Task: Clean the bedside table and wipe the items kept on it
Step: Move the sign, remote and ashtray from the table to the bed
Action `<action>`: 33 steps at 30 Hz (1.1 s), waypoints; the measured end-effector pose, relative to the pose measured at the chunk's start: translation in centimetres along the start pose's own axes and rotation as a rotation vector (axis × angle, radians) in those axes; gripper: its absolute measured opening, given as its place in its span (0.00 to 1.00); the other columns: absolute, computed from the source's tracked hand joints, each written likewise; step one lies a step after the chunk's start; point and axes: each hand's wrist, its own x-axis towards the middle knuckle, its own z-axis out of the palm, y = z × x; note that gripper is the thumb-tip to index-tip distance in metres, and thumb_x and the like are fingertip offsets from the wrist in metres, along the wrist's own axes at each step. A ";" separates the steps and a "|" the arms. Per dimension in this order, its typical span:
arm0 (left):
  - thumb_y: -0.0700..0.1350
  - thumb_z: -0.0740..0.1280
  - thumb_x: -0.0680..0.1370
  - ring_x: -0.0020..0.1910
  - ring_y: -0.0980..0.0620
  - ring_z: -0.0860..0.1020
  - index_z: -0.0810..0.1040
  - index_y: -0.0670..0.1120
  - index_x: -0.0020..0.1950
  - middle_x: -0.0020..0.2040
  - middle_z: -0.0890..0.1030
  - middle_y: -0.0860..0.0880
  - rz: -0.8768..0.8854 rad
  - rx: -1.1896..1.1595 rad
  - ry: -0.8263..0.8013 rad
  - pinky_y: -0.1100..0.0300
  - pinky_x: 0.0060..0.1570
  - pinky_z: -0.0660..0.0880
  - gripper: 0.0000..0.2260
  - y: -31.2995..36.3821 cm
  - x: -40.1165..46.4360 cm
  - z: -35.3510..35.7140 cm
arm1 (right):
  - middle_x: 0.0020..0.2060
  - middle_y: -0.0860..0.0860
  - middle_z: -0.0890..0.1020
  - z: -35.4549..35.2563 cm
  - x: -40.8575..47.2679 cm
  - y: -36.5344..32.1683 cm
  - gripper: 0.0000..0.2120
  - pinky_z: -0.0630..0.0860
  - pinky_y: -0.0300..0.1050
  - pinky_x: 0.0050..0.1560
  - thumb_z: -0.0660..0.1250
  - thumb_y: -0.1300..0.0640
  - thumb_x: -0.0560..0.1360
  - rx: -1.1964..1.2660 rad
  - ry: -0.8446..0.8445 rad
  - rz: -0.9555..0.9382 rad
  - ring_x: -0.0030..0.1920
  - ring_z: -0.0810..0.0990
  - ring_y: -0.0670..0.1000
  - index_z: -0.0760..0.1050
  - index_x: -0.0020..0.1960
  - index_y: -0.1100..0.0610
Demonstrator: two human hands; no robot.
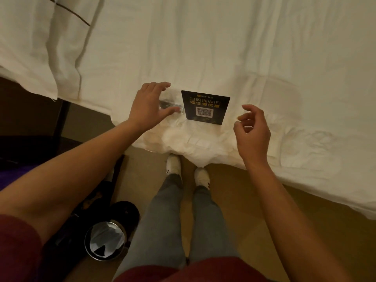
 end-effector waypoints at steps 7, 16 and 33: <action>0.59 0.72 0.77 0.66 0.43 0.73 0.73 0.48 0.71 0.68 0.76 0.45 -0.156 0.006 0.165 0.48 0.66 0.72 0.26 0.3 -5.5 0.7 | 0.50 0.48 0.83 -0.4 -2.1 -2.1 0.20 0.83 0.39 0.46 0.69 0.66 0.78 0.085 -0.189 -0.147 0.47 0.83 0.48 0.75 0.67 0.51; 0.55 0.70 0.78 0.63 0.44 0.73 0.76 0.54 0.69 0.70 0.73 0.46 -0.350 0.048 0.321 0.47 0.62 0.75 0.20 -2.8 -16.3 -0.3 | 0.52 0.49 0.81 6.2 -7.0 -5.4 0.19 0.79 0.35 0.42 0.70 0.64 0.76 0.116 -0.488 -0.348 0.44 0.80 0.45 0.76 0.65 0.52; 0.56 0.70 0.78 0.58 0.44 0.73 0.76 0.55 0.71 0.72 0.70 0.46 -0.811 0.066 0.582 0.49 0.59 0.74 0.21 -21.7 -41.8 -8.5 | 0.58 0.48 0.78 28.7 -25.3 -15.0 0.20 0.77 0.33 0.43 0.73 0.57 0.76 0.040 -0.944 -0.695 0.44 0.80 0.45 0.74 0.67 0.51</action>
